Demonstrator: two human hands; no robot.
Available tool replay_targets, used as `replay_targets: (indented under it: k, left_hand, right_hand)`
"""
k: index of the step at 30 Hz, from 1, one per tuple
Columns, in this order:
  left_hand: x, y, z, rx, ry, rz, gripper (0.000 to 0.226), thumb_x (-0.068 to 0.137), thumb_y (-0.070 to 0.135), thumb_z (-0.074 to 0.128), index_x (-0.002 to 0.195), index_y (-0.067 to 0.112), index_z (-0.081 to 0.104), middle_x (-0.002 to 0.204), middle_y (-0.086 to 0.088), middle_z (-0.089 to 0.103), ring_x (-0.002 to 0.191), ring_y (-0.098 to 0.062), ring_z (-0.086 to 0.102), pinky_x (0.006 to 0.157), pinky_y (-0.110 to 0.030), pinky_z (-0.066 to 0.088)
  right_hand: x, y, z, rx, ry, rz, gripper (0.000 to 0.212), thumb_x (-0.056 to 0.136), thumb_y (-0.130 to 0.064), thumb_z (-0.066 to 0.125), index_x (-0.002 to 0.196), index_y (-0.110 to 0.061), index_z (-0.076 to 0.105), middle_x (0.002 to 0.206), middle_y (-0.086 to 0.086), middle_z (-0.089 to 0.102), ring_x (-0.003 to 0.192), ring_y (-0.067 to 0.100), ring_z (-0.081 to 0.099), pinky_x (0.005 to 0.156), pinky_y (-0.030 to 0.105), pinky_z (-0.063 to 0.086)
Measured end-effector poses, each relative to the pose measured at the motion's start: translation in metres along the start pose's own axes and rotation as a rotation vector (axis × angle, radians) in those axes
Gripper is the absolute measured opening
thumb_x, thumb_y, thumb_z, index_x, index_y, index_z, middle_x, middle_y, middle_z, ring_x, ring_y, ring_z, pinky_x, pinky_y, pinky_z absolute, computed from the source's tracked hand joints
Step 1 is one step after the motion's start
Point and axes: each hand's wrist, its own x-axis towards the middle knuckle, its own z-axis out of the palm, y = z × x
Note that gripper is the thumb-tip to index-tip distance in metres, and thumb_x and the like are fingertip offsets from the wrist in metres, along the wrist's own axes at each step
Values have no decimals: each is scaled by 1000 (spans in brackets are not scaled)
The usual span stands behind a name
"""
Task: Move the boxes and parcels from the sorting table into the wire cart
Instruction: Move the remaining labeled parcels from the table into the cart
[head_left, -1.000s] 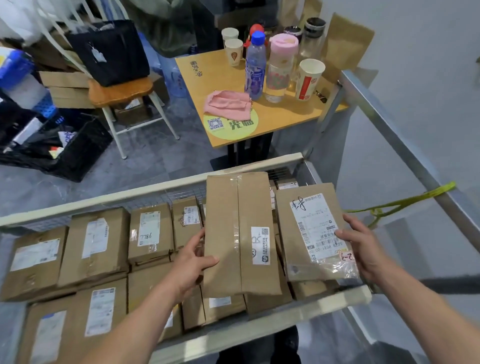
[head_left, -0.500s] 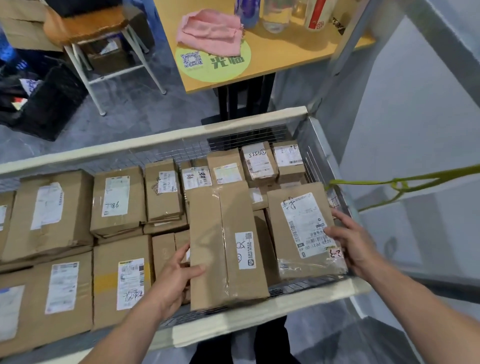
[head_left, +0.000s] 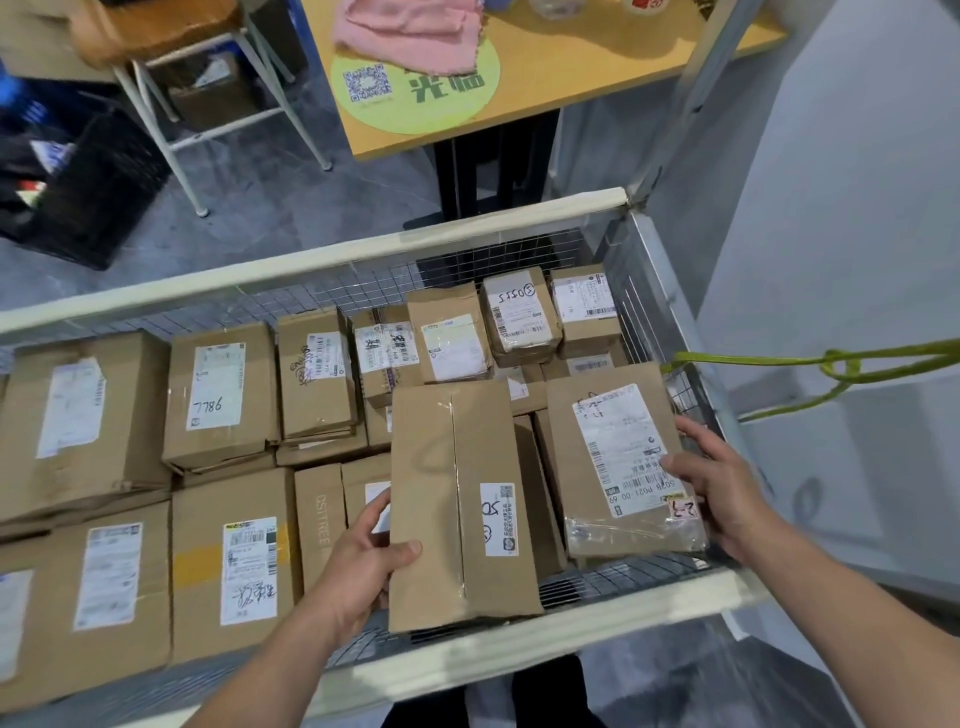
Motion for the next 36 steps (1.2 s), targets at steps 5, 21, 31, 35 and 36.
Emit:
replay_targets:
  k: [5,21,31,35,36]
  left_hand:
    - [8,-10,4,-22,16,-31,68,90,-9,64,134,42,49,93,-13,77,79,-33,72,83,-51,52]
    - [61,-14,64,151,-22,-19,80,93,-16,49,149,41,39,117,3,66,90,-26,64,56,-30,48]
    - [60,-18,67,472,32,17,68,90,0,55,142,43,43,116,-3,70,103,-34,68,86,-46,59]
    - [50,-3,66,732,55,58,56,94,11,58,145,30,45,107,-4,70,92,-24,65,73,-29,53]
    - [45,2,66,787,63,56,53,95,14,59,145,29,46,108,-2,69,95,-24,65,77,-28,52]
  right_hand:
    - [7,4,0,6,-4,10,63,81,7,65,135,-26,60,105,20,76,89,41,72,77,43,56]
    - [35,16,21,-418,192,-91,63,89,3,60,141,-31,56,110,0,74,94,23,73,81,52,62]
    - [17,20,29,-671,299,-163,57,100,-14,58,154,-18,42,137,7,64,120,29,61,100,40,49]
    - [-1,5,30,-774,245,-172,56,100,-14,59,153,-14,41,133,9,65,105,26,58,88,32,44]
    - [-6,-1,30,-794,240,-168,54,99,-13,60,151,-12,44,131,10,64,106,27,57,88,32,42]
